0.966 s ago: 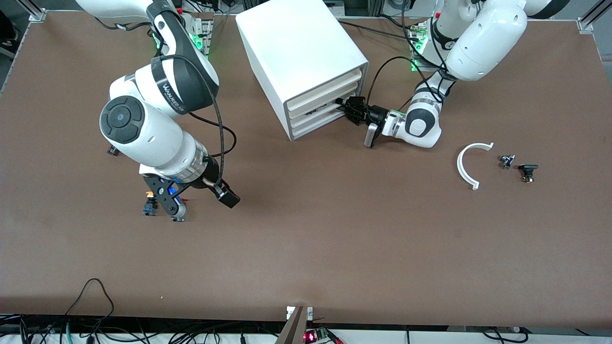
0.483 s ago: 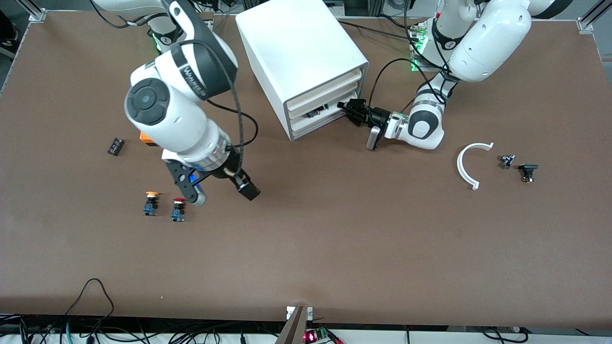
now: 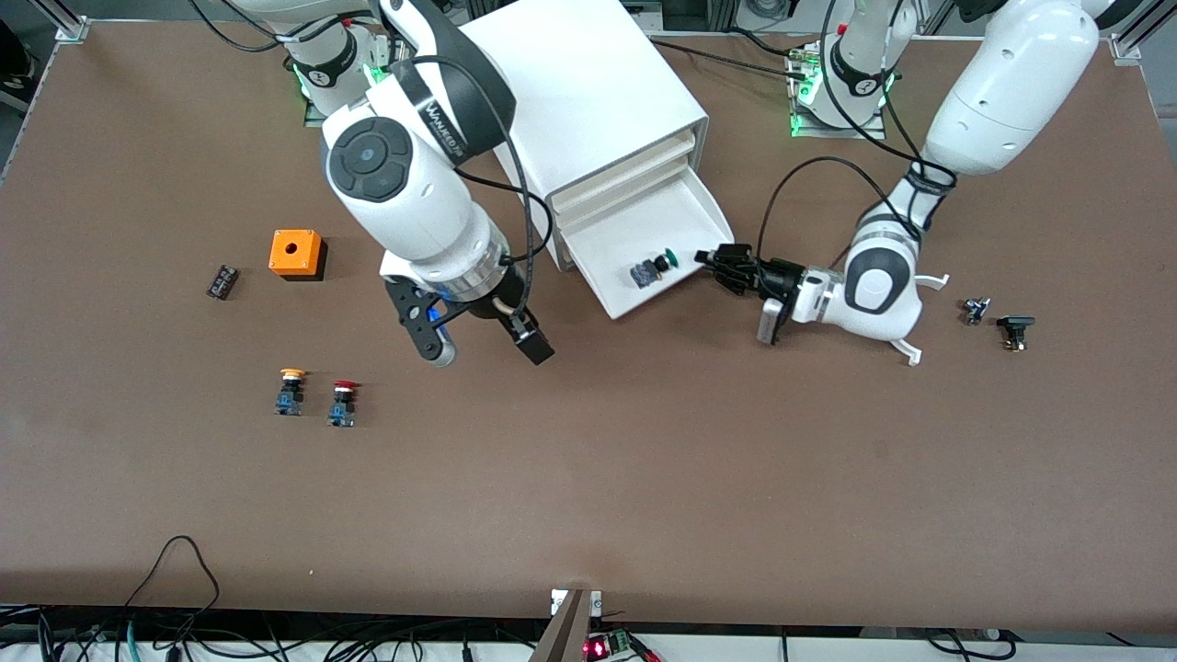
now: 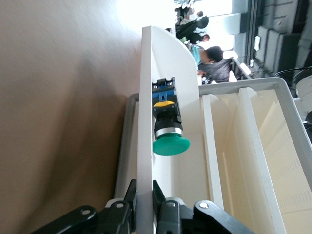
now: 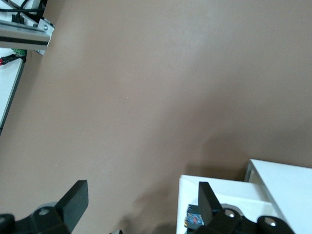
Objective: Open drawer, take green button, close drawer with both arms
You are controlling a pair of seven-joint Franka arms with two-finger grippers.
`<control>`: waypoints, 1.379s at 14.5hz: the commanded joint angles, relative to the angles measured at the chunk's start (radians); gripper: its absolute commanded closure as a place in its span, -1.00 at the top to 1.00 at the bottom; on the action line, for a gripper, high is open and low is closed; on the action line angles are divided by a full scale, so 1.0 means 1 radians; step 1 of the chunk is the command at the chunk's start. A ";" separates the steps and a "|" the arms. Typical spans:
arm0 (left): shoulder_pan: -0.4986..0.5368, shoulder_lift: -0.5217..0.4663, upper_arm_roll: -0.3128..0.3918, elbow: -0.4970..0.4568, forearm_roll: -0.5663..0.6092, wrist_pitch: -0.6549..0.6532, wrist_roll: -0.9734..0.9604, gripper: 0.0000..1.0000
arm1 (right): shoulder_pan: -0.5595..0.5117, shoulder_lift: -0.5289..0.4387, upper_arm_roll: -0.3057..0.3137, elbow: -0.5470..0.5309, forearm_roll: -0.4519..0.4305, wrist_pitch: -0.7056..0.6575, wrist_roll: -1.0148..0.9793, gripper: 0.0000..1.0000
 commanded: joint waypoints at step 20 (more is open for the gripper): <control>0.036 -0.159 -0.023 0.637 0.889 -0.471 -1.115 1.00 | 0.300 0.253 -0.009 -0.057 -0.065 0.234 0.219 1.00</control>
